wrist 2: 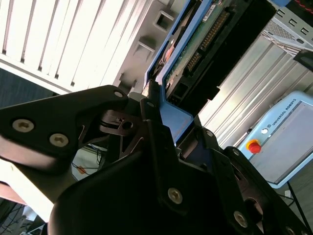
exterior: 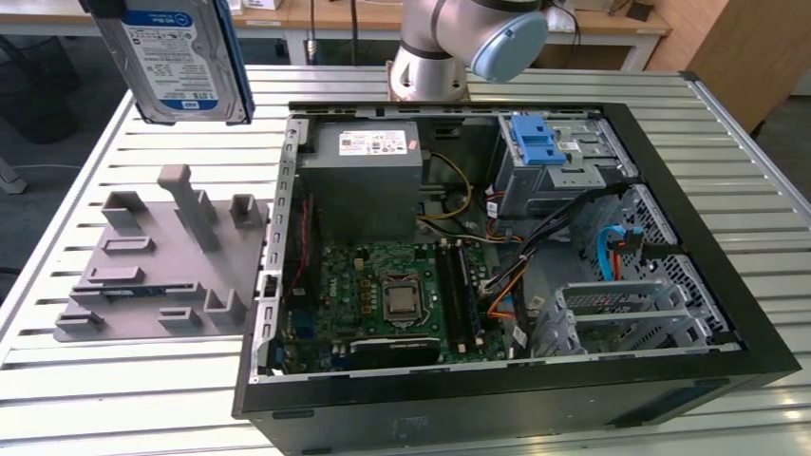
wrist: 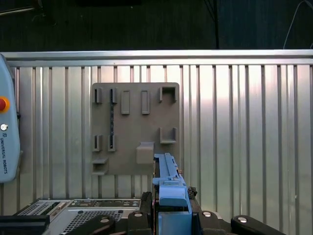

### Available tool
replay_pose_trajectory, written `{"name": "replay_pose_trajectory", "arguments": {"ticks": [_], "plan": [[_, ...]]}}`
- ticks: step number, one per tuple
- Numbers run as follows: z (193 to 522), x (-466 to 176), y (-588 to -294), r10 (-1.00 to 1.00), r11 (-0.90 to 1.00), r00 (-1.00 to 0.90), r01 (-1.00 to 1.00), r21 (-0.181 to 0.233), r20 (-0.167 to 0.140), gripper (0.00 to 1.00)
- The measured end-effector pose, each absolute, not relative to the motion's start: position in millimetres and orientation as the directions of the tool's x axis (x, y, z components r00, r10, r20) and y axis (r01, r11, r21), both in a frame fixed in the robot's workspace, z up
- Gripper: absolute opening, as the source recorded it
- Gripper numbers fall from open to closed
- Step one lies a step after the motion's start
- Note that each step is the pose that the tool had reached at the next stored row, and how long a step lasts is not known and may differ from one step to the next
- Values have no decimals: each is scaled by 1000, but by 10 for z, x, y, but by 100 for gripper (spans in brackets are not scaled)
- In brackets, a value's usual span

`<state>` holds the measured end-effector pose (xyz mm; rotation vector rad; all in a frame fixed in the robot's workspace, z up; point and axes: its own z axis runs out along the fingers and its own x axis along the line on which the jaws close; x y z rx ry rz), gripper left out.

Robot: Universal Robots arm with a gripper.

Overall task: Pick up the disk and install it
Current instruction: 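Pick up the disk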

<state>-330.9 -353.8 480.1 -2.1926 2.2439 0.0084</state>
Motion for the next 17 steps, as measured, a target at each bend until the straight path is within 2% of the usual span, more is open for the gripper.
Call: {"name": "replay_pose_trajectory", "arguments": {"ticks": [17], "plan": [[4802, -3168, -3537, -1000, 23, -23, -1000, 1, -7, 36]]}}
